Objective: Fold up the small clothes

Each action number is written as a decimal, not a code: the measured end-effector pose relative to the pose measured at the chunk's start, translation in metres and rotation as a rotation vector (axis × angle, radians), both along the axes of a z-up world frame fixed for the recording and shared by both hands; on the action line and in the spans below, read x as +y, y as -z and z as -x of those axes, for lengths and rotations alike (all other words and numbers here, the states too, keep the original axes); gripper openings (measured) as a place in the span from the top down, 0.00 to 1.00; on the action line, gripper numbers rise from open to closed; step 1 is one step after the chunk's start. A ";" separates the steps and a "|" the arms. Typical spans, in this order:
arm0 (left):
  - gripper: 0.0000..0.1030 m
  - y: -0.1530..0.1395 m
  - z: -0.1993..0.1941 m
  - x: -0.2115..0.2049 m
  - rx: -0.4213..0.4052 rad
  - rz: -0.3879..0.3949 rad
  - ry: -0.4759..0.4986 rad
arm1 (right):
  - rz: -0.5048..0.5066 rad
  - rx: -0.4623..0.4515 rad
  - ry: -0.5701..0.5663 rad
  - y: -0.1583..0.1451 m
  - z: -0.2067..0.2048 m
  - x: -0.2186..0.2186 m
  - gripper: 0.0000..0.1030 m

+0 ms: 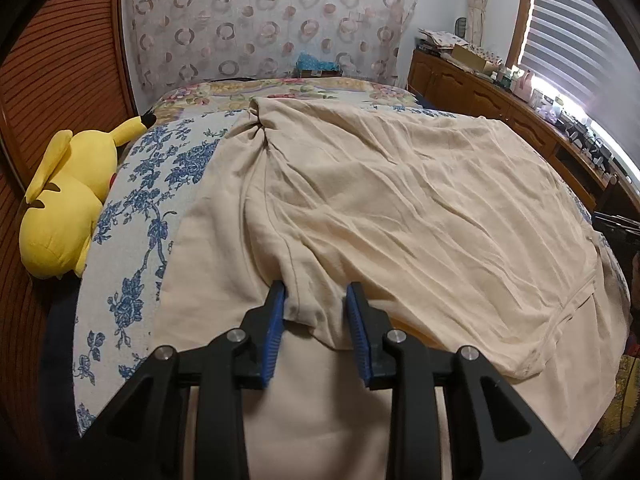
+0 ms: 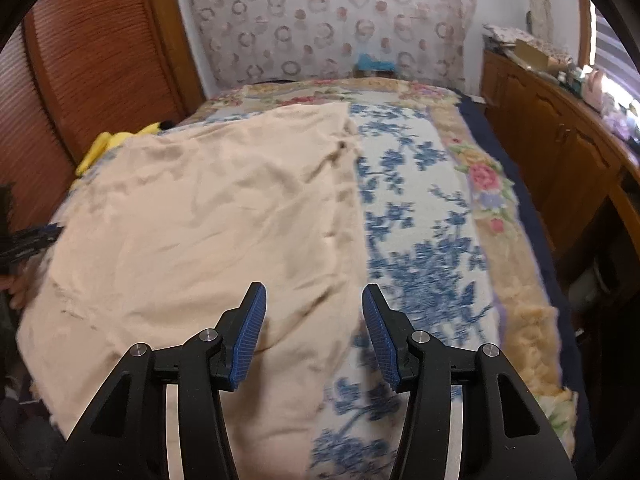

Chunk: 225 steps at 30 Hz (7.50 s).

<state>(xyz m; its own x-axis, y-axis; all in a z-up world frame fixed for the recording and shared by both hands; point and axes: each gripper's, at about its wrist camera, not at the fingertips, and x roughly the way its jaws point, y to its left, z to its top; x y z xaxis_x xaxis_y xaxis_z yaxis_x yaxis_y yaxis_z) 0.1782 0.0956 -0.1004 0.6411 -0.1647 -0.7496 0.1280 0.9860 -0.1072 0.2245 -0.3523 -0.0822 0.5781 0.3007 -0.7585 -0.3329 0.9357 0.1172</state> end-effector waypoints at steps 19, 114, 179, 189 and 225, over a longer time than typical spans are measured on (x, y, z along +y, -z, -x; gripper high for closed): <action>0.69 0.000 0.000 -0.001 0.001 0.013 -0.001 | 0.092 0.012 -0.035 0.018 -0.002 0.029 0.88; 0.39 0.009 0.131 0.056 -0.021 -0.049 -0.125 | 0.113 -0.069 -0.202 0.031 0.098 0.120 0.62; 0.97 -0.122 0.068 -0.138 -0.175 0.170 0.426 | 0.036 -0.143 0.003 0.006 0.125 0.018 0.50; 0.97 -0.141 0.053 -0.244 -0.150 0.154 0.613 | 0.016 -0.164 0.082 0.004 0.144 -0.032 0.50; 0.42 -0.078 0.015 -0.101 -0.108 0.000 0.262 | -0.006 -0.173 -0.091 -0.027 0.084 0.022 0.50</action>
